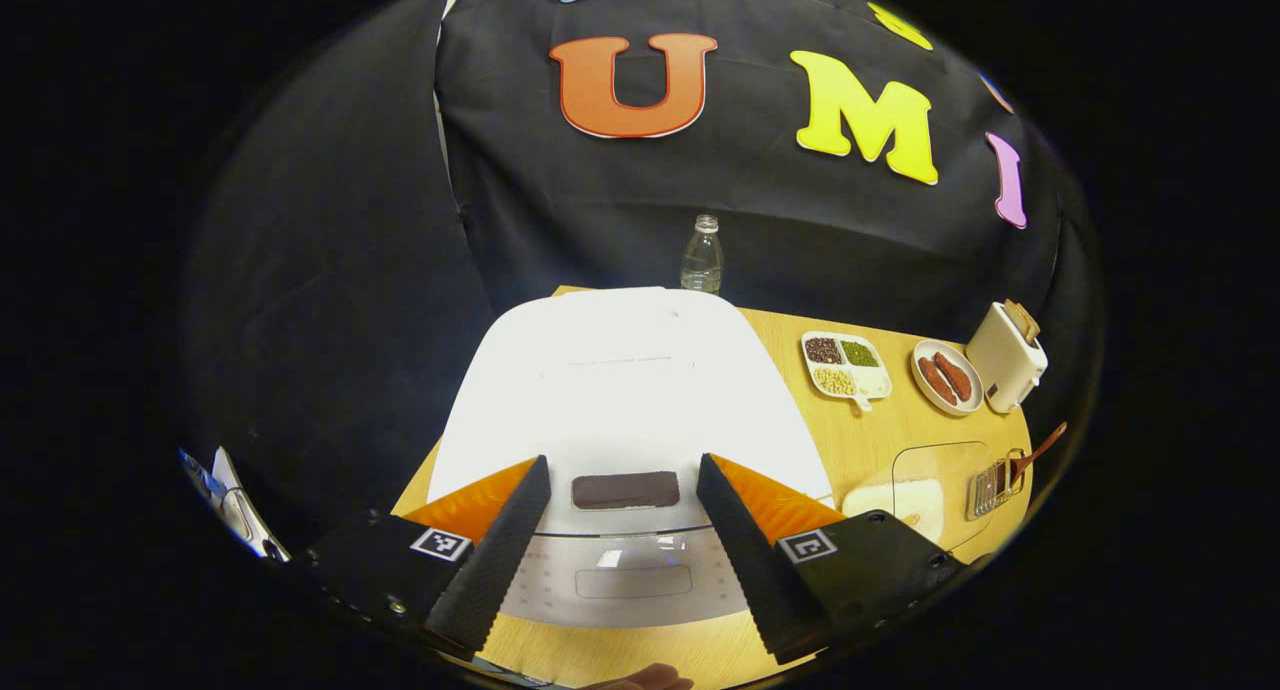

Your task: Close the left gripper, press the button to open the rice cooker; take a wooden spoon from the chopstick holder with the right hand, scoop a spoonful of rice and pour it into the rice cooker, then put the wooden spoon back into the chopstick holder.

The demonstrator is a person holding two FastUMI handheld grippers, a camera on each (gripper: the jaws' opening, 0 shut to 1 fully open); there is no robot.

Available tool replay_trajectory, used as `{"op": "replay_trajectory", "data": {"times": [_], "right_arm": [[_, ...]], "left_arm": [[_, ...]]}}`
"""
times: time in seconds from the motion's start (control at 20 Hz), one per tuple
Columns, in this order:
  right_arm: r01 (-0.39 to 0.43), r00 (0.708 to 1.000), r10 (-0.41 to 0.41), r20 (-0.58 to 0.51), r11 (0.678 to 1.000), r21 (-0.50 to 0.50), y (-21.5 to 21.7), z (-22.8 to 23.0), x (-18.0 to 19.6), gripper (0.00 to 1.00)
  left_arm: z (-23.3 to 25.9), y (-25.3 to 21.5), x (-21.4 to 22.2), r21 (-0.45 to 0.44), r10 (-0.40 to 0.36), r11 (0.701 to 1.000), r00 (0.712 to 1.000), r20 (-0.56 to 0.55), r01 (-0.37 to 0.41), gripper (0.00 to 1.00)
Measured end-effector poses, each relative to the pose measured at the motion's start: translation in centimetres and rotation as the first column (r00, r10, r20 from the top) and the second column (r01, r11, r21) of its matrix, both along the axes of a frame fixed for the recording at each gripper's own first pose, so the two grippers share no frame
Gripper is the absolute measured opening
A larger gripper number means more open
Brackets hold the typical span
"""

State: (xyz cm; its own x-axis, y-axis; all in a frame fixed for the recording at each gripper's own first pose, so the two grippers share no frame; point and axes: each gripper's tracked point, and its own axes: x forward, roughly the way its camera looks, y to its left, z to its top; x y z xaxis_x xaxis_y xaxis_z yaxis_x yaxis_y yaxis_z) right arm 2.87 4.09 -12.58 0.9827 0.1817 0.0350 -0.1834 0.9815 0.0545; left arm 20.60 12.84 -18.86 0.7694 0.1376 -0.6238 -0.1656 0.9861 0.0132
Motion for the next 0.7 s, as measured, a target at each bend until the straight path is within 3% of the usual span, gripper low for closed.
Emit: {"op": "replay_trajectory", "data": {"times": [0.45,0.7], "right_arm": [[0.087,0.994,-0.087,-0.063,0.996,0.007,-3.8,-2.4,1.7,1.00],[0.066,0.995,-0.065,-0.081,0.998,0.015,-2.6,-2.8,2.5,1.00]], "left_arm": [[-0.1,0.1,-0.2,0.039,0.020,0.999,0.983,0.182,-0.027,0.97],[0.1,0.2,-0.3,0.058,0.007,0.998,0.967,0.253,-0.022,0.97]]}}
